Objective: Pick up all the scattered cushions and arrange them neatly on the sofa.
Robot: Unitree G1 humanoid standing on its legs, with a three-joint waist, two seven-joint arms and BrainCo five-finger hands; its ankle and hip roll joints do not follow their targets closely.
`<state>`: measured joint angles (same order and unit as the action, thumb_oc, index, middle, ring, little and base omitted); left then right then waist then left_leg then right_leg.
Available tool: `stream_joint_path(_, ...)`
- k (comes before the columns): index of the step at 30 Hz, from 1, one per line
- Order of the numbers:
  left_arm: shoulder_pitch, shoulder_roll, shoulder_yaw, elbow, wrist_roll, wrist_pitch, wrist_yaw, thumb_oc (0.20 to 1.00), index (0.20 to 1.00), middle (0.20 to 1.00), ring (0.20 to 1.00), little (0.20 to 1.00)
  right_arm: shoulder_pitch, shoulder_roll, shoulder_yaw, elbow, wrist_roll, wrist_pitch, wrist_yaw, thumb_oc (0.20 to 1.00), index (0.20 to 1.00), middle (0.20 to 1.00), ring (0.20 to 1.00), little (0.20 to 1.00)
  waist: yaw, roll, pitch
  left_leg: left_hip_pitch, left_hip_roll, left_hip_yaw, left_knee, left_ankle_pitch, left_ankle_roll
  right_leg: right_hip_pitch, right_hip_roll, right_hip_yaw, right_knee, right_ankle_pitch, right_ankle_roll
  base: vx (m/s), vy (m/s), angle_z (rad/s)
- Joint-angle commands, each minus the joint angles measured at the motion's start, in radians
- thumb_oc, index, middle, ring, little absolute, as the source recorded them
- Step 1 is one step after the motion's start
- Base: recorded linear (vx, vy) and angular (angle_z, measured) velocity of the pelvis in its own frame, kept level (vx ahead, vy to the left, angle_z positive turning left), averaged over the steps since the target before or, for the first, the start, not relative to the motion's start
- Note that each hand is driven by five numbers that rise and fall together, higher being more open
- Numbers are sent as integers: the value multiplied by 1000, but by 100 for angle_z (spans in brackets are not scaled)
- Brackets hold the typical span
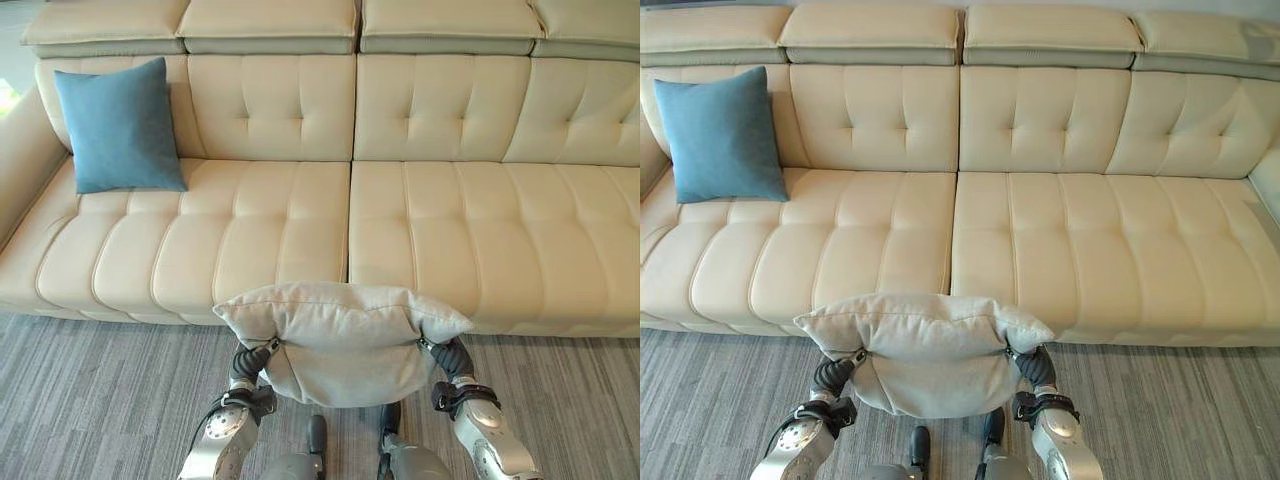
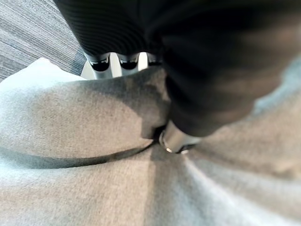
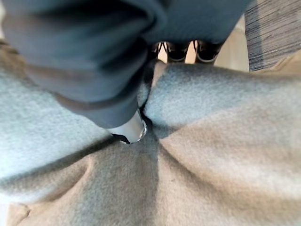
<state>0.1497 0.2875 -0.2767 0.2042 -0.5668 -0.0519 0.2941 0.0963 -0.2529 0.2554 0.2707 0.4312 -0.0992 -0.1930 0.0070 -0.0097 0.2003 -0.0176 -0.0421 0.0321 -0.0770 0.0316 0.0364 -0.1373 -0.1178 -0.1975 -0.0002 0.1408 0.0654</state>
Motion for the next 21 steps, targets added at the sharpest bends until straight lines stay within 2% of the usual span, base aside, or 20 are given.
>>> stream_joint_path(1, -64, 0, -21, -92, 49, -49, -41, 200, 200, 200, 200, 200, -28, 12, -25, -127, -17, -71, 41, 200, 200, 200, 200, 200, 8, 19, 16, 39, -30, -33, -6, -51, 20, -37, -79, 45, 454, -135, 91, -4, 238, 13)
stream_joint_path(2, -67, 3, -15, -96, 59, -47, -34, 200, 200, 200, 200, 200, -32, 13, -20, -135, -40, -72, 32, 200, 200, 200, 200, 200, 1, 14, 46, 67, -51, -27, -10, -61, 50, -129, -101, 88, 636, -33, 93, -15, 173, 11)
stream_joint_path(3, -67, 3, -15, -96, 59, -47, -34, 200, 200, 200, 200, 200, -32, 13, -20, -135, -40, -72, 32, 200, 200, 200, 200, 200, 2, 13, 44, 64, -51, -26, -10, -61, 50, -134, -102, 90, 637, -32, 93, -7, 96, -1)
stream_joint_path(4, -75, -2, -15, -93, 71, -45, -25, 200, 200, 200, 200, 200, -39, 8, -23, -131, -54, -68, 22, 200, 200, 200, 200, 200, -7, 14, 60, 73, -39, -26, -10, -68, 43, -221, -33, 141, 678, -92, 79, 41, -34, -16)
stream_joint_path(6, -91, -13, -1, -88, 66, -53, -21, 200, 200, 200, 200, 200, -52, 9, -31, -114, -43, -65, 17, 200, 200, 200, 200, 200, 4, 9, 55, 76, -32, -1, -10, -82, 30, -245, 5, 104, 502, -139, 75, 116, -70, -23)
stream_joint_path(7, -98, -17, 9, -84, 63, -57, -21, 200, 200, 200, 200, 200, -60, 7, -39, -98, -32, -66, 16, 200, 200, 200, 200, 200, 8, 9, 59, 88, -27, 5, -10, -92, 23, -227, 23, 70, 341, -115, 81, 109, -65, -30)
stream_joint_path(8, -99, -17, 9, -84, 63, -58, -21, 200, 200, 200, 200, 200, -60, 7, -39, -97, -32, -66, 16, 200, 200, 200, 200, 200, 9, 10, 59, 88, -25, 6, -10, -92, 23, -224, 26, 70, 333, -110, 81, 237, -169, -39)
stream_joint_path(9, -99, -21, 23, -76, 68, -56, -28, 200, 200, 200, 200, 200, -53, 2, -50, -82, -30, -62, 16, 200, 200, 200, 200, 200, 7, -6, 51, 112, -28, 7, -10, -105, 6, -195, 60, 45, 89, -60, 106, 289, -188, -39)
stream_joint_path(10, -99, -22, 30, -71, 73, -54, -35, 200, 200, 200, 200, 200, -47, 0, -57, -71, -28, -60, 16, 200, 200, 200, 200, 200, 6, -13, 45, 126, -26, 8, -10, -114, -2, -180, 67, 22, -2, -36, 116, 294, -190, -28)
stream_joint_path(11, -99, -22, 30, -71, 74, -54, -35, 200, 200, 200, 200, 200, -47, 0, -57, -71, -28, -61, 16, 200, 200, 200, 200, 200, 4, -12, 46, 128, -24, 6, -10, -115, -3, -173, 69, 19, -12, -32, 116, 392, -194, -9)
stream_joint_path(12, -100, -24, 32, -63, 81, -49, -42, 200, 200, 200, 200, 200, -25, -3, -73, -60, -29, -52, 13, 200, 200, 200, 200, 200, 0, -13, 27, 155, -10, -9, -8, -130, -24, -127, 63, -8, -51, -44, 107, 271, -128, 6)
stream_joint_path(13, -100, -23, 32, -63, 81, -49, -42, 200, 200, 200, 200, 200, -25, -3, -73, -61, -29, -52, 13, 200, 200, 200, 200, 200, 0, -15, 26, 153, -12, -9, -8, -129, -24, -127, 62, -8, -54, -42, 107, 440, -195, 29)
stream_joint_path(15, -87, -33, 38, -62, 76, -58, -51, 200, 200, 200, 200, 200, -5, -7, -82, -43, -26, -51, 28, 200, 200, 200, 200, 200, -7, -18, -9, 163, 4, -9, 29, -140, -35, -85, 75, 0, -43, -40, 82, 422, -168, 40)
stream_joint_path(17, -74, -46, 39, -68, 61, -55, -65, 200, 200, 200, 200, 200, 5, -22, -99, -26, -26, -51, 33, 200, 200, 200, 200, 200, -16, -10, -32, 156, 23, -17, 110, -106, -60, -40, 92, 0, -45, -60, 59, 475, -200, 27)
stream_joint_path(21, -48, -49, 50, -69, 53, -47, -85, 200, 200, 200, 200, 200, 25, -33, -120, -14, -5, -49, 46, 200, 200, 200, 200, 200, -20, 0, -47, 95, 42, -19, 348, 29, -131, 49, 120, -10, -62, -112, 15, 398, -196, 28)
